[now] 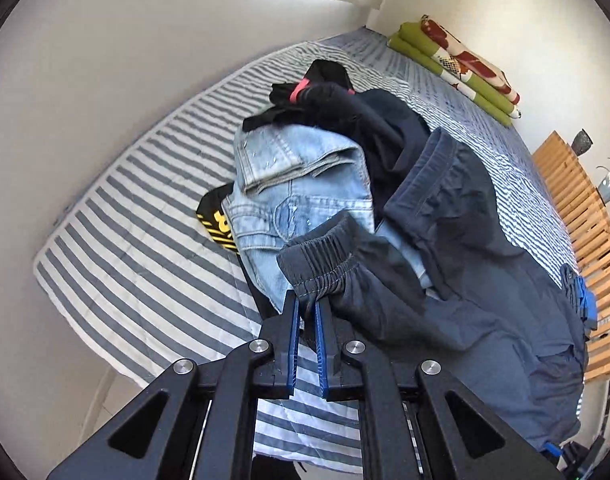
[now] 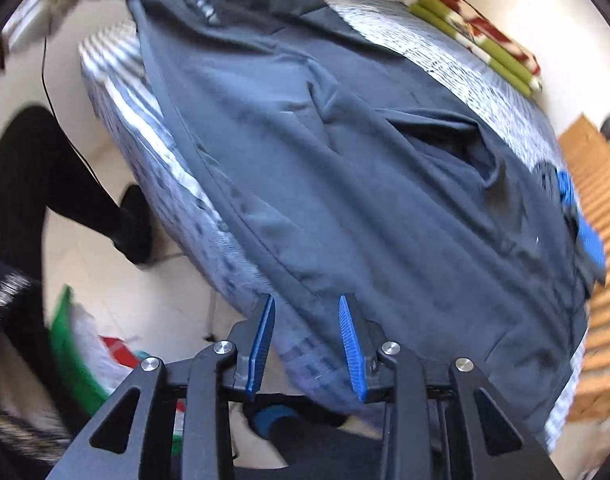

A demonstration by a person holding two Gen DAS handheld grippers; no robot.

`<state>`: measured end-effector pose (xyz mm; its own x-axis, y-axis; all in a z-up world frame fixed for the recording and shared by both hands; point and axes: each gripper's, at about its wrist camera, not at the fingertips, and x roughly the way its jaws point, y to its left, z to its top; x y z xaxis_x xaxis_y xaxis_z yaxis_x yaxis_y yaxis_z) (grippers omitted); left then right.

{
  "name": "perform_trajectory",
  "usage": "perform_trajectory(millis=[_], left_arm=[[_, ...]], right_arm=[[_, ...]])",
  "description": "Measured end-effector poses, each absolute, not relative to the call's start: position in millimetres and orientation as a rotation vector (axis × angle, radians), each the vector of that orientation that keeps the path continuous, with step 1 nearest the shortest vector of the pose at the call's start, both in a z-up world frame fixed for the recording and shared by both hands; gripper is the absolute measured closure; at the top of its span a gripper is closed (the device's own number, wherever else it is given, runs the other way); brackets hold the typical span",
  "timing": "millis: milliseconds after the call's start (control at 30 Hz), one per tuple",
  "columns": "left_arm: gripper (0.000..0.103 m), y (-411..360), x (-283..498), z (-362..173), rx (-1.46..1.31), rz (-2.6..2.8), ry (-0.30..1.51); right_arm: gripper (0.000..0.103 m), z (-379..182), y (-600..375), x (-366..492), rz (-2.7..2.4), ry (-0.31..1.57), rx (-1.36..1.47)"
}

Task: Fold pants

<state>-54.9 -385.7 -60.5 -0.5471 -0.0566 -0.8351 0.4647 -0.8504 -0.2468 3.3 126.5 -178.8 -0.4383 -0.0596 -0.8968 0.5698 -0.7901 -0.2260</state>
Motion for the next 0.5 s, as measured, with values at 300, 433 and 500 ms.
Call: perform_trajectory(millis=[300, 433, 500], left_arm=[[0.097, -362.9, -34.1, -23.1, 1.259, -2.451, 0.555], [0.097, -348.6, -20.8, 2.6, 1.239, -2.445, 0.539], [0.098, -338.9, -29.8, 17.5, 1.245, -2.455, 0.508]], right_arm=[[0.102, -149.6, 149.1, -1.8, -2.38, 0.785, 1.267], [0.102, -88.6, 180.7, -3.6, -2.526, 0.638, 1.162], [0.102, -57.1, 199.5, -13.4, -2.614, 0.617, 1.092]])
